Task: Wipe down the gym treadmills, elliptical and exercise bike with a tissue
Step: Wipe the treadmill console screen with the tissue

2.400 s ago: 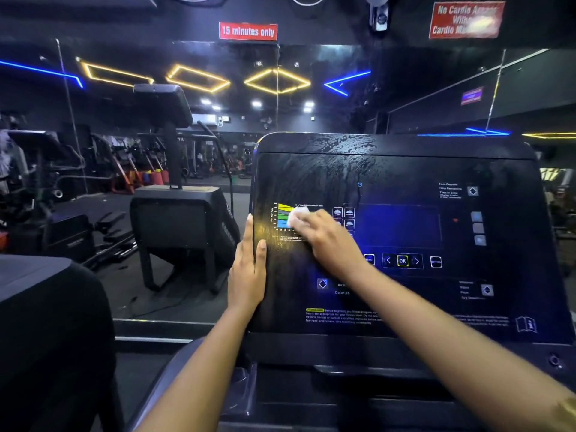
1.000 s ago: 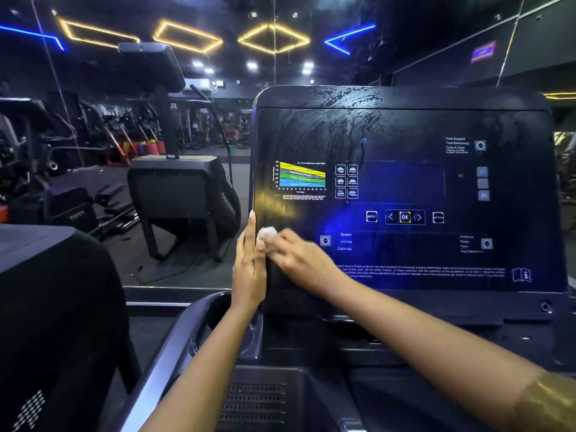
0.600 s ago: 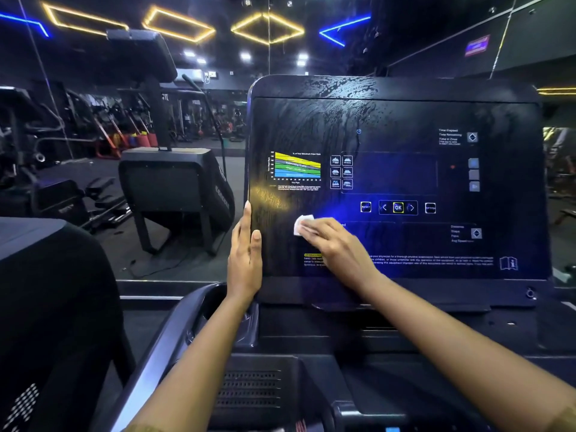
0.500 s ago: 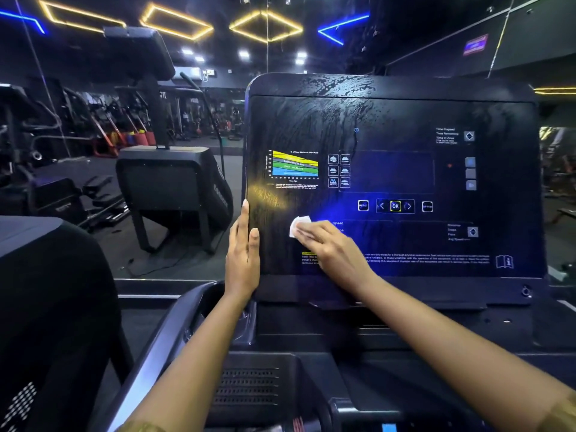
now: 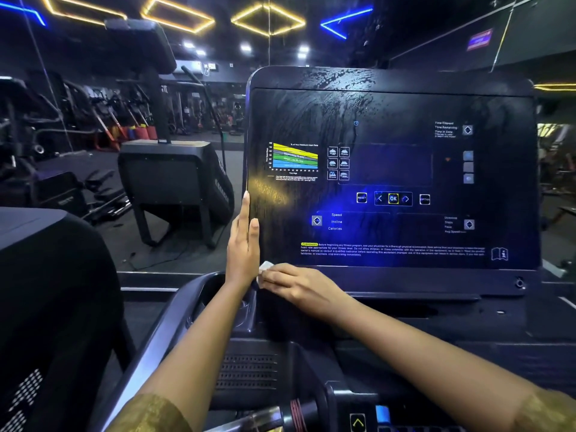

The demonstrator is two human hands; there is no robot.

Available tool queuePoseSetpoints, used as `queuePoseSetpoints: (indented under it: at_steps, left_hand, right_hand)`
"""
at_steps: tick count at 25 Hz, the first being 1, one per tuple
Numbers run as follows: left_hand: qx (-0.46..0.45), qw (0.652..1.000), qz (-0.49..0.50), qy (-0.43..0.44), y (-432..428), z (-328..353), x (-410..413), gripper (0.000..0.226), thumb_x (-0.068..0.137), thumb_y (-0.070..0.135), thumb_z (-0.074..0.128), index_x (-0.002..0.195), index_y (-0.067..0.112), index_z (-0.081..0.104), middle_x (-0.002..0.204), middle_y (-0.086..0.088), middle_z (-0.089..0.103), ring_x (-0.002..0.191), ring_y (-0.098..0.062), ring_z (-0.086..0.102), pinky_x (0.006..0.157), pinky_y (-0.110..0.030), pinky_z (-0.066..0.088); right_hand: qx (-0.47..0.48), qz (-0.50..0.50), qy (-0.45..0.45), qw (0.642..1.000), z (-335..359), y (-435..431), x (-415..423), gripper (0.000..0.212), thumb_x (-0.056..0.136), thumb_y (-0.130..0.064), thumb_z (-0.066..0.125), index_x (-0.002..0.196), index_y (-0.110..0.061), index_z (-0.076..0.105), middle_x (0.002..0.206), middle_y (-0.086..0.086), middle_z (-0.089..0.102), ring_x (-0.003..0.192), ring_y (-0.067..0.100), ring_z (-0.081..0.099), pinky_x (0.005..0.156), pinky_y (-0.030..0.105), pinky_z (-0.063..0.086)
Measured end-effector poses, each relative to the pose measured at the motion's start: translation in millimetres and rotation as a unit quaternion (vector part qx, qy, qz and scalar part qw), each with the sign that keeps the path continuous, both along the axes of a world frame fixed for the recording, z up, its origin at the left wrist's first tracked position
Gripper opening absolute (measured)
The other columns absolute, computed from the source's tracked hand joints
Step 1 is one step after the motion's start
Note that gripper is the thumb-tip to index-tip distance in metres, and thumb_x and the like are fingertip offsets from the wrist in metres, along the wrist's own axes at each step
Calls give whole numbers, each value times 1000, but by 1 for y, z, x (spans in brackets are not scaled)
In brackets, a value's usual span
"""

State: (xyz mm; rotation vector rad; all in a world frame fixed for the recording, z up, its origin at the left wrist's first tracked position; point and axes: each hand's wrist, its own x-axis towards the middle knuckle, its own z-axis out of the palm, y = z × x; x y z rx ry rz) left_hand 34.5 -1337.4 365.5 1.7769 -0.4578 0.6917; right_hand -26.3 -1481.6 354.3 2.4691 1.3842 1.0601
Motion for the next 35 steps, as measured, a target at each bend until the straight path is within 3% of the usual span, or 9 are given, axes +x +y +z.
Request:
queuePoseSetpoints:
  at_steps: [2,9,14,17,22,25,28,32,35]
  left_hand:
    - [3,1000,-3,3,1,1,0,67,86,74,14,146,45,11,135,21,30,115,9,40,95,-12,29]
    - [-2,1000,-8,13,0,-1,1,75,78,83,8,145,47,9,152,3,31,129,-7,36,98,-24,27]
    - [5,1000,2,-1,0,-2,2,72,81,80,9,145,47,9,151,1,33,132,-18,40,98,-28,30]
    - [7,1000,7,-2,0,-2,0,72,81,80,9,145,47,9,150,1,34,130,-13,40,97,-26,29]
    - [22,1000,14,9,1,-2,2,62,87,66,16,144,47,5,143,-7,39,126,-19,44,96,-28,32]
    - [34,999,11,15,1,0,-2,64,87,64,18,146,44,3,154,-10,23,139,-20,29,107,-33,29]
    - [108,991,73,-33,-3,-2,-18,62,94,56,24,150,37,8,160,-8,2,146,-22,9,117,-47,16]
    - [266,941,139,-154,-23,-19,-39,57,97,46,31,150,25,24,158,-8,18,146,-24,9,118,-43,2]
    - [329,914,148,-188,-44,-30,-39,56,96,45,34,148,26,27,156,-7,24,145,-26,13,117,-45,2]
  right_hand:
    - [-13,17,17,1000,-3,-10,1,43,102,-14,26,111,-7,68,111,2,67,103,19,62,83,24,51]
    - [-15,-46,68,997,-2,-112,-38,39,98,-16,31,123,-10,61,128,-2,58,116,15,51,82,29,53]
    - [-23,9,17,1000,15,-51,-12,38,98,-12,32,113,-6,66,118,3,64,109,19,57,86,25,51]
    - [-32,26,38,998,15,-19,9,35,93,-11,39,114,-4,65,118,6,64,106,23,62,75,32,56]
    - [-28,-30,68,997,2,-65,-9,36,93,-10,38,121,-7,62,125,2,60,110,21,58,71,31,56]
    - [-1,-73,62,995,-6,-98,-35,39,90,-8,38,118,-9,64,121,1,63,108,17,56,73,28,55]
    - [79,-101,58,990,-13,-99,-48,45,80,-2,38,114,-12,67,115,1,65,104,15,51,71,26,56]
    - [151,-119,75,978,-31,-57,-43,38,79,1,57,113,-12,65,109,0,64,97,16,54,66,28,56]
    - [161,-142,67,974,-32,-56,-50,35,85,-10,42,109,-12,68,102,0,65,89,17,59,56,27,55]
